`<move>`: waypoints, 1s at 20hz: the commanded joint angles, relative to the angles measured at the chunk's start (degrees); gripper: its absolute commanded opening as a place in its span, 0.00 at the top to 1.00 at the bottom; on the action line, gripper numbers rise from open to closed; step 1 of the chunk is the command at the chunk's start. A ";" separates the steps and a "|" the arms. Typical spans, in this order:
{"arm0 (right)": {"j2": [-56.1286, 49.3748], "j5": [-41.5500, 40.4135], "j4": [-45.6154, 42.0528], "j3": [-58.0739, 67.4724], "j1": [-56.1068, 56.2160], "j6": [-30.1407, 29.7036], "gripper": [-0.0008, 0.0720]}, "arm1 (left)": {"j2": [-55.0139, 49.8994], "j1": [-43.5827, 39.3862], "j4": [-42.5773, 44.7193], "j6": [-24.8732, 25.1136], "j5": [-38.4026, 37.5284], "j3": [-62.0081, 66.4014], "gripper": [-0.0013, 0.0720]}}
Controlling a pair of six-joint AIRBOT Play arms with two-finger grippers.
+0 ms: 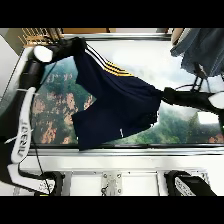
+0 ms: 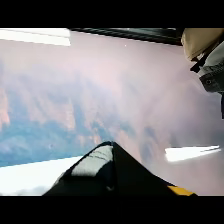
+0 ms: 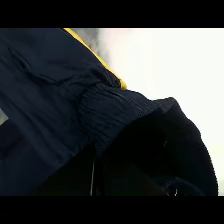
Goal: Fold the clothes and pants, and hang the long-sleeved shirts on hangers.
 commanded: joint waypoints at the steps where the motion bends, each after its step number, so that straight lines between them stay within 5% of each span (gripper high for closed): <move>1: -9.62 -18.12 -0.83 0.72 1.31 0.20 0.95 | -7.96 -0.85 0.13 0.28 -1.09 6.95 0.97; 2: -11.06 -21.88 -0.44 1.03 1.05 0.20 0.78 | -9.33 -0.13 0.13 0.26 -3.89 9.29 0.73; 3: -11.80 -24.57 -0.46 1.44 0.72 0.17 0.39 | -10.34 0.87 0.11 0.22 -7.30 11.50 0.21; 4: -11.85 -26.21 -0.48 1.88 0.09 0.15 0.17 | -10.67 2.01 0.13 -0.24 -11.08 13.25 0.03; 10: -1.79 -20.52 -3.37 2.58 -4.85 0.17 0.16 | -0.61 14.03 0.17 -2.54 -32.00 4.35 0.05; 15: 6.54 -5.25 -8.83 2.03 -4.92 0.15 0.16 | 17.77 17.44 4.11 -3.91 -33.64 -33.29 0.05; 20: 8.70 -1.64 -8.28 1.14 -4.92 0.24 0.16 | 27.67 16.59 3.54 -3.82 -29.99 -64.30 0.05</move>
